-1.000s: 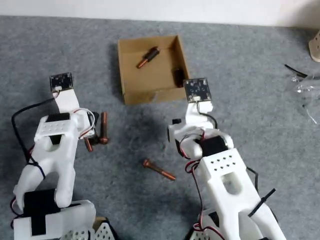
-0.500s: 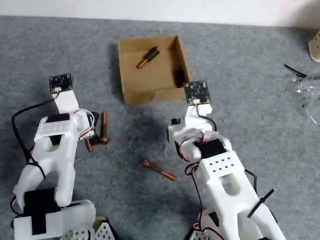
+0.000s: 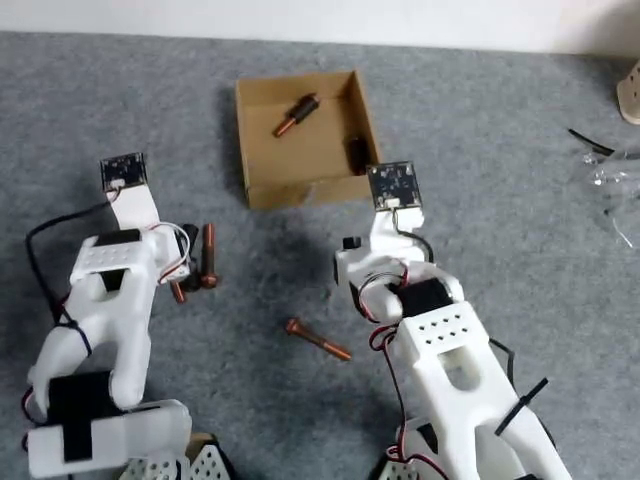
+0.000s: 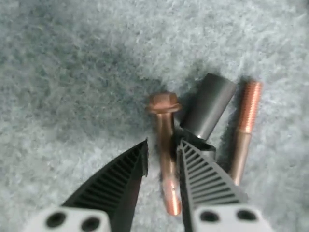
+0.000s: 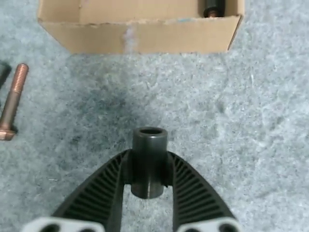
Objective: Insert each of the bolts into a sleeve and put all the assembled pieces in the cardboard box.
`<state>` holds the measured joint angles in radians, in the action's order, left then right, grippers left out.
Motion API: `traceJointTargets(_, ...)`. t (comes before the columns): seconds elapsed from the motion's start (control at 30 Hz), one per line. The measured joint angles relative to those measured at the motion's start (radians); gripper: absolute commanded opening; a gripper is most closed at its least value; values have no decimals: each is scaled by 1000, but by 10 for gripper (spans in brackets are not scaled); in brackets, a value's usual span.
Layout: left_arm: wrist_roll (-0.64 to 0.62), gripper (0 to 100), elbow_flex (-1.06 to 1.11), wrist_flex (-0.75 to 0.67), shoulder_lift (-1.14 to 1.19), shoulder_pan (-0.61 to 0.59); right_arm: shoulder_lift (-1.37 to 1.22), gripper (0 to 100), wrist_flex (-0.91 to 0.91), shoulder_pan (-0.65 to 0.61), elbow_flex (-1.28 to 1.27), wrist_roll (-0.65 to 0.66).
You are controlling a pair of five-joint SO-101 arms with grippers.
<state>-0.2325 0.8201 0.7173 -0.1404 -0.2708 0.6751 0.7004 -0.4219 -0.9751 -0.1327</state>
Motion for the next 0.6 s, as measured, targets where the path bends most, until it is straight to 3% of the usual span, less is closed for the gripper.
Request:
traceJointTargets(0.47, 2, 105, -100, 98, 109, 0, 0, 5, -6, 0, 0, 0)
traceJointTargets(0.6, 0, 4, -100, 98, 112, 3, 0, 5, -6, 0, 0, 0)
